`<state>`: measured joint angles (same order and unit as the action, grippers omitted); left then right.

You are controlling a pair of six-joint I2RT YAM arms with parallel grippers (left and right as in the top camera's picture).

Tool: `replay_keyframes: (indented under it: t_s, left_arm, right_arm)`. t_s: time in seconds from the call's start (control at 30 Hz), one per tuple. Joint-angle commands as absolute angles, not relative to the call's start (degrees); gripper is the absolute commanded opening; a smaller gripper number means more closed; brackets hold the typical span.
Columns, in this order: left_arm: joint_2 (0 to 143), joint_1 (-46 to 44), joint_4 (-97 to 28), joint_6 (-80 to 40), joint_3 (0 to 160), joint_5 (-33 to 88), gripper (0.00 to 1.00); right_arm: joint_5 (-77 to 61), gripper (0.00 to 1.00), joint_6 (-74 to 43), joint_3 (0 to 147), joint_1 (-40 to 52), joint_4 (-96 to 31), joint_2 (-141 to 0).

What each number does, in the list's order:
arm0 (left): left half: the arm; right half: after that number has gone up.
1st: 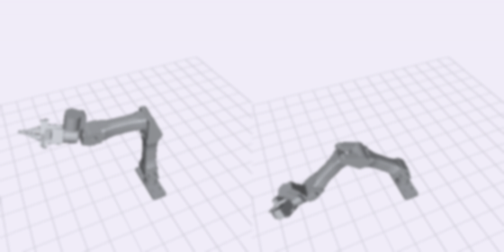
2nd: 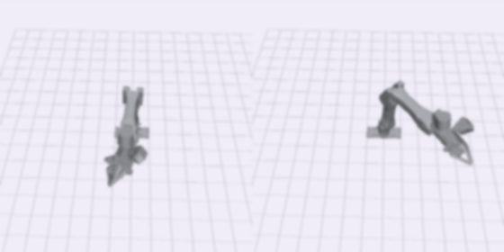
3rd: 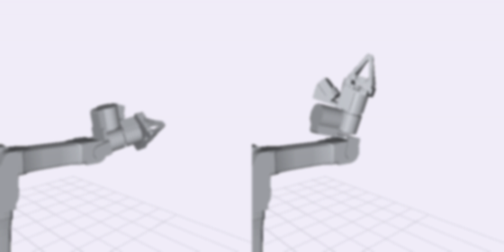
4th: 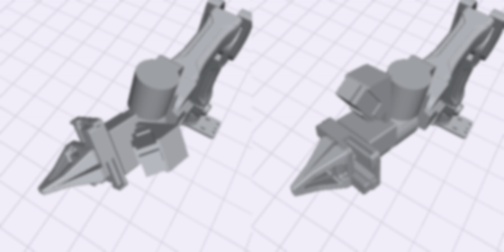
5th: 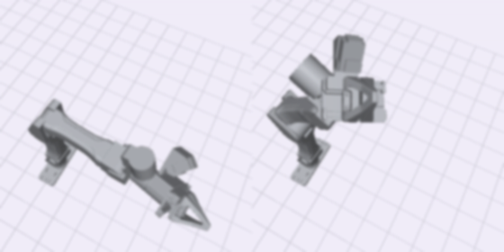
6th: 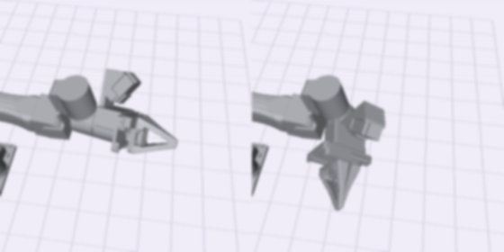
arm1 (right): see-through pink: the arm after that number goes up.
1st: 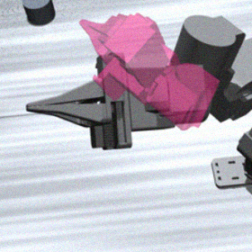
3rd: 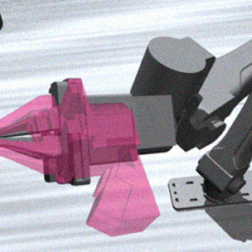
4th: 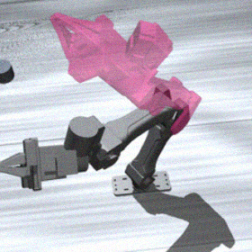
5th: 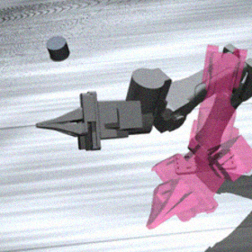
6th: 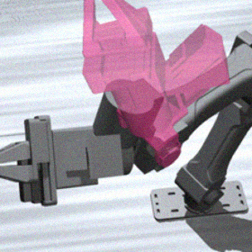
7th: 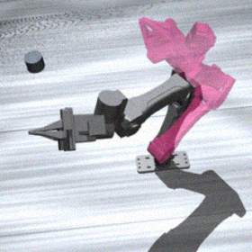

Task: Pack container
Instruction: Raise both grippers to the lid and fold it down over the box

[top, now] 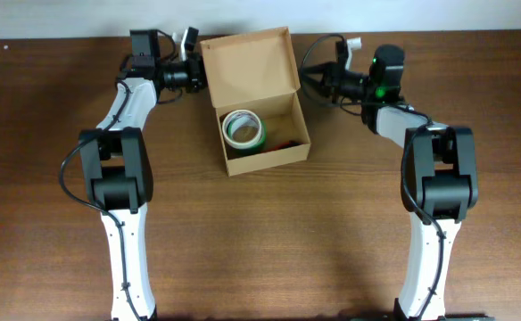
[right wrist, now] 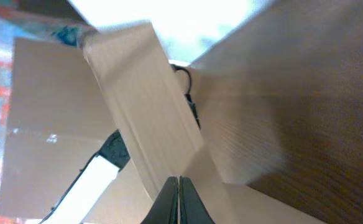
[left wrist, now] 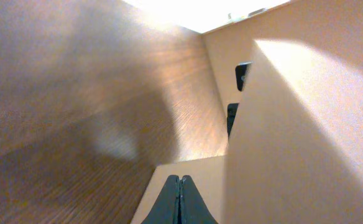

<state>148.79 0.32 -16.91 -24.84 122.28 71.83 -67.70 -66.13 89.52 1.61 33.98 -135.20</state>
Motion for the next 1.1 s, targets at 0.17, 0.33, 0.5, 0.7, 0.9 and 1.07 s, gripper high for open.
replay_keyframes:
  t_s: [0.17,0.33,0.5,0.7,0.9,1.07]
  left_arm:
    - [148.7,0.1,-20.6,-27.0,136.5,74.2,0.01]
    - [148.5,-0.5,-23.8,-27.0,142.4,74.2,0.02]
    - [148.5,-1.6,-26.8,-26.7,143.4,74.2,0.01]
    - [148.0,-2.8,-35.4,-18.8,143.4,68.8,0.01]
    - [147.9,-3.0,-44.1,-12.0,143.4,65.8,0.01]
    - [147.5,-3.0,-45.8,-10.8,143.4,64.6,0.02]
  right_arm:
    - [-72.9,0.04,-66.5,98.4,1.9,33.1,-135.4]
    - [-72.9,0.04,-66.3,99.7,1.9,32.3,-135.4]
    - [-73.1,0.04,-66.3,99.7,1.8,32.4,-135.4]
    - [-70.5,0.04,-67.3,99.7,1.9,29.2,-135.4]
    - [-64.4,0.04,-68.7,99.7,2.2,19.2,-135.4]
    - [-61.5,0.04,-68.4,100.1,2.6,16.8,-135.4]
